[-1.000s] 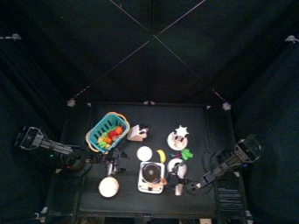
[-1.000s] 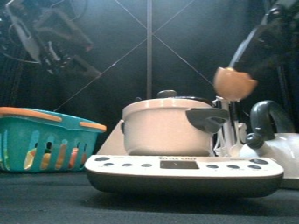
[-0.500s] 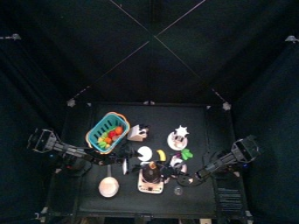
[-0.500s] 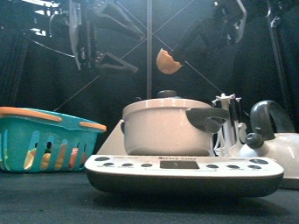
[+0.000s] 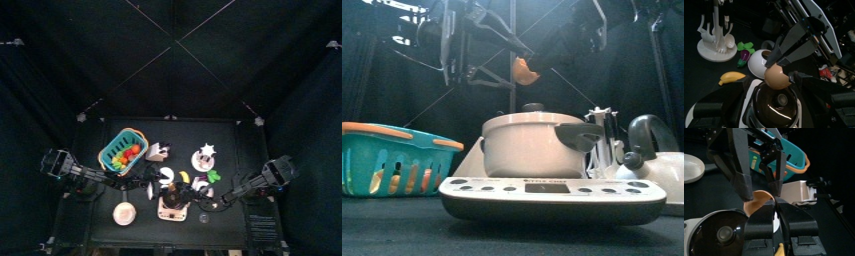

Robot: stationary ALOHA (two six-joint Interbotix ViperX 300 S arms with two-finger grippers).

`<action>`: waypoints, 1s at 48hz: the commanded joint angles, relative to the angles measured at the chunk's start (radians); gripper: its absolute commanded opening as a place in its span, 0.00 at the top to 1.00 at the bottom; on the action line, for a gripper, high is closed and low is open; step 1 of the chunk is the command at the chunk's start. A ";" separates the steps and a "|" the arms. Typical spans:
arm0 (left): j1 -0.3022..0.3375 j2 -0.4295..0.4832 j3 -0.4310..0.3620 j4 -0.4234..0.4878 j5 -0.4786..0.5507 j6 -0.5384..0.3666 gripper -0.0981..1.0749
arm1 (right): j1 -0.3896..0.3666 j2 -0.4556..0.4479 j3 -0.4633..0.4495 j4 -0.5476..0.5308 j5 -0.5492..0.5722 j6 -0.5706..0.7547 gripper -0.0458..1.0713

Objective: Grabb eggshell half from table

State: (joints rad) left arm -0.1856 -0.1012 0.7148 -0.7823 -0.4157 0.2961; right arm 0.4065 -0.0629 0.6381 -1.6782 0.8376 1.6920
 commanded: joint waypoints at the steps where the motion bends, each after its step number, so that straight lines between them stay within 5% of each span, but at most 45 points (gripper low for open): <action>1: 0.011 0.009 -0.034 -0.014 0.000 0.002 0.05 | -0.005 -0.012 -0.025 -0.011 0.003 0.000 0.62; 18: 0.028 0.034 -0.037 -0.029 0.002 0.003 0.10 | -0.005 -0.003 -0.029 -0.020 -0.002 0.000 0.62; 28: 0.029 0.032 -0.034 -0.031 0.002 0.002 0.20 | -0.005 0.000 -0.031 -0.018 -0.002 0.002 0.60; 48: 0.034 0.017 -0.017 -0.034 0.002 0.002 0.29 | 0.002 -0.002 -0.031 -0.018 0.002 0.002 0.42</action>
State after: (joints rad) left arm -0.1549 -0.0644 0.7041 -0.8145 -0.4111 0.2961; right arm 0.4065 -0.0476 0.6289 -1.6920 0.8330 1.6935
